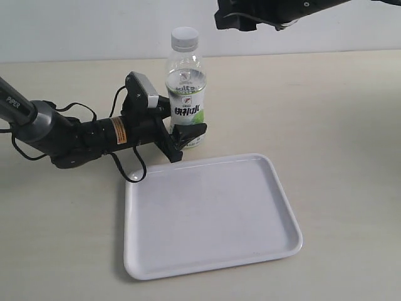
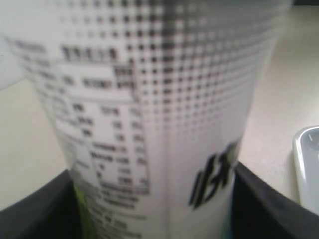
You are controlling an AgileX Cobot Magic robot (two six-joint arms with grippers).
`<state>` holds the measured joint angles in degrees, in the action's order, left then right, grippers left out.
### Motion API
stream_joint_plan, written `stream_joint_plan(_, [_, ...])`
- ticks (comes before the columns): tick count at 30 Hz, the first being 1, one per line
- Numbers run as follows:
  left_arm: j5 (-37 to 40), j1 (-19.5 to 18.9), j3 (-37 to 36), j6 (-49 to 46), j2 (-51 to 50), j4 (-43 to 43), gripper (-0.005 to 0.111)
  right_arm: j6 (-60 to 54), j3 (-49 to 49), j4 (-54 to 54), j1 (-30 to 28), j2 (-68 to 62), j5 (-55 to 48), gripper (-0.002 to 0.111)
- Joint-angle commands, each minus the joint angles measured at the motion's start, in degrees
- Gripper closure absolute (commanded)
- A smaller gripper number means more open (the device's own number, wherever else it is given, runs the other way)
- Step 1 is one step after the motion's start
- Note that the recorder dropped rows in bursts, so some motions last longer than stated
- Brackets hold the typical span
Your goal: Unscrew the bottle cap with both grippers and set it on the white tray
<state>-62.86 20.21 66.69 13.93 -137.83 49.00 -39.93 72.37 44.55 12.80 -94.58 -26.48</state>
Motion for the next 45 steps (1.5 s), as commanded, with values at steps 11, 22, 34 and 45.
stream_joint_plan(11, [1.06,0.29,0.13,0.00,0.50,-0.39,0.107,-6.55,0.55,3.53,2.58,0.43,-0.45,0.044])
stream_joint_plan(22, [1.06,0.29,0.13,0.00,0.50,-0.39,0.107,-7.51,0.55,3.75,2.58,0.43,-0.02,0.044])
stream_joint_plan(34, [1.06,0.29,0.13,0.00,0.50,-0.39,0.107,-4.46,0.55,3.97,2.58,0.43,2.62,0.044])
stream_joint_plan(45, [1.06,0.29,0.13,0.00,0.50,-0.39,0.107,-4.96,0.55,3.20,2.58,0.43,2.23,0.044])
